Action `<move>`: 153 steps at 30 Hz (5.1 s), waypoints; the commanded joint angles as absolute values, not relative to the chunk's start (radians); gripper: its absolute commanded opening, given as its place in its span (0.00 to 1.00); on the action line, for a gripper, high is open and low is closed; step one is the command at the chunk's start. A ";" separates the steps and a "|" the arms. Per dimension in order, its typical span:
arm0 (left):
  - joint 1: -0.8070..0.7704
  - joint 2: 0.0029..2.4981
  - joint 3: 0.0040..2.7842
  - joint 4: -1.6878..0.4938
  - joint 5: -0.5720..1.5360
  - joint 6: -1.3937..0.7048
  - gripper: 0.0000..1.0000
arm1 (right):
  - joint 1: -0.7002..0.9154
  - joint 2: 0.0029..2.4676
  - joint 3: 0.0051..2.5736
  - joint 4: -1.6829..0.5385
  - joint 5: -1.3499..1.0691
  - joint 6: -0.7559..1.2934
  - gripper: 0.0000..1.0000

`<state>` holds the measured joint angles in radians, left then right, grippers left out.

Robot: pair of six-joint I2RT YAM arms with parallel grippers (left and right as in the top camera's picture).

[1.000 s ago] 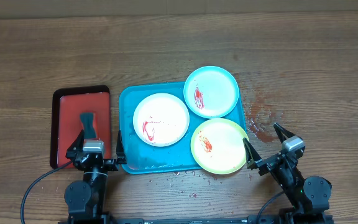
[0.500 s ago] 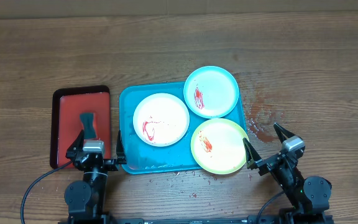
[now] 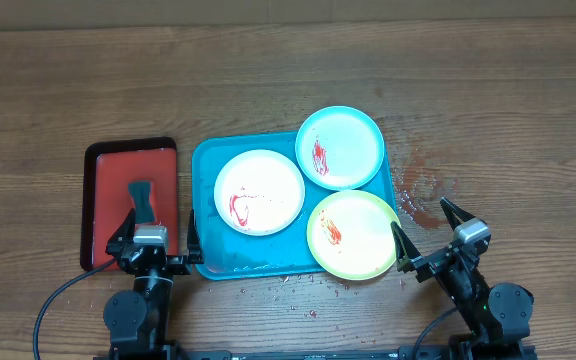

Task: Clean dirty plates on tray and stack at the side
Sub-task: 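Raise both arms from rest toward the sponge and the plates, then move the right gripper to the white plate's rim and grasp it, then grasp the green scrub sponge from the red tray with the left gripper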

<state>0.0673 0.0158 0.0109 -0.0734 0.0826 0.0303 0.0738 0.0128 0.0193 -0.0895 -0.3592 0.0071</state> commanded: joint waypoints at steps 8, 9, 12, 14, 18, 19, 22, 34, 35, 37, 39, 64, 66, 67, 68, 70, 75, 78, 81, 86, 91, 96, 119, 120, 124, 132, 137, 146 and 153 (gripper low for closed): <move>0.073 0.012 0.005 -0.071 0.078 0.045 1.00 | 0.079 0.005 0.021 -0.081 -0.358 0.007 1.00; 0.073 0.012 0.005 -0.071 0.078 0.045 1.00 | 0.079 0.005 0.021 -0.083 -0.361 0.007 1.00; 0.073 0.012 0.005 -0.071 0.079 0.045 1.00 | 0.079 0.005 0.021 -0.078 -0.361 0.007 1.00; 0.073 0.012 0.005 -0.071 0.078 0.045 1.00 | 0.079 0.005 0.021 -0.074 -0.361 0.007 1.00; 0.073 0.012 0.006 -0.067 0.079 -0.011 1.00 | 0.080 0.005 0.025 -0.084 -0.366 0.007 1.00; 0.073 0.012 0.010 -0.071 0.080 -0.048 1.00 | 0.079 0.006 0.031 -0.087 -0.374 0.008 1.00; 0.073 0.012 0.059 -0.115 0.117 -0.113 1.00 | 0.079 0.011 0.064 -0.092 -0.406 0.019 1.00; 0.073 0.295 0.598 -0.520 0.165 -0.109 1.00 | 0.079 0.345 0.484 -0.306 -0.407 0.045 1.00; 0.073 0.355 0.672 -0.572 0.180 -0.095 1.00 | 0.079 0.390 0.534 -0.340 -0.407 0.045 1.00; 0.073 0.458 0.795 -0.662 0.199 -0.075 1.00 | 0.079 0.490 0.651 -0.427 -0.406 0.045 1.00; 0.073 0.561 0.916 -0.755 0.207 -0.066 1.00 | 0.080 0.582 0.760 -0.521 -0.406 0.045 1.00; 0.101 1.631 1.741 -1.430 0.267 -0.132 0.76 | 0.263 1.547 1.396 -0.983 -0.419 0.300 0.63; 0.116 1.630 1.741 -1.432 0.179 -0.197 0.77 | 0.332 1.594 1.396 -0.976 -0.312 0.388 0.63; 0.121 1.628 1.741 -1.433 0.141 -0.219 0.79 | 0.356 1.610 1.396 -0.974 -0.280 0.417 0.63; 0.126 1.628 1.741 -1.433 0.094 -0.240 0.82 | 0.393 1.635 1.395 -0.969 -0.229 0.463 0.61; 0.132 1.628 1.741 -1.432 0.038 -0.251 0.84 | 0.446 1.676 1.395 -0.962 -0.167 0.521 0.57; 0.131 1.629 1.741 -1.425 -0.042 -0.250 0.87 | 0.562 1.794 1.395 -0.920 -0.089 0.584 0.51; 0.131 1.629 1.741 -1.421 -0.057 -0.249 0.89 | 0.612 1.859 1.395 -0.881 -0.050 0.584 0.47; 0.131 1.629 1.741 -1.412 -0.060 -0.236 0.88 | 0.636 1.903 1.395 -0.863 -0.009 0.584 0.43; 0.131 1.630 1.741 -1.401 -0.064 -0.236 0.84 | 0.657 1.978 1.394 -0.809 -0.001 0.580 0.28; 0.131 1.632 1.736 -1.382 -0.072 -0.236 0.83 | 0.669 2.027 1.394 -0.761 -0.001 0.580 0.22; 0.132 1.651 1.735 -1.381 -0.101 -0.236 0.77 | 0.671 2.046 1.394 -0.707 -0.006 0.582 0.11; 0.244 1.697 1.204 -0.927 -0.024 -0.034 0.40 | 0.720 2.073 1.364 -0.678 -0.046 0.609 0.04; 0.240 1.697 1.161 -0.887 0.019 0.001 0.40 | 0.720 2.073 1.362 -0.674 -0.046 0.610 0.04; 0.240 1.697 1.093 -0.844 0.016 0.007 0.40 | 0.720 2.073 1.362 -0.674 -0.046 0.610 0.04; 0.242 1.697 1.023 -0.766 -0.146 -0.045 0.43 | 0.720 2.073 1.362 -0.674 -0.046 0.609 0.04; 0.242 1.697 1.023 -0.693 -0.109 -0.047 0.34 | 0.720 2.073 1.362 -0.673 -0.046 0.609 0.04; 0.242 1.697 0.966 -0.642 -0.068 -0.041 0.28 | 0.720 2.073 1.362 -0.673 -0.045 0.605 0.04; 0.242 1.697 0.880 -0.548 -0.043 -0.018 0.18 | 0.720 2.073 1.362 -0.673 -0.045 0.602 0.04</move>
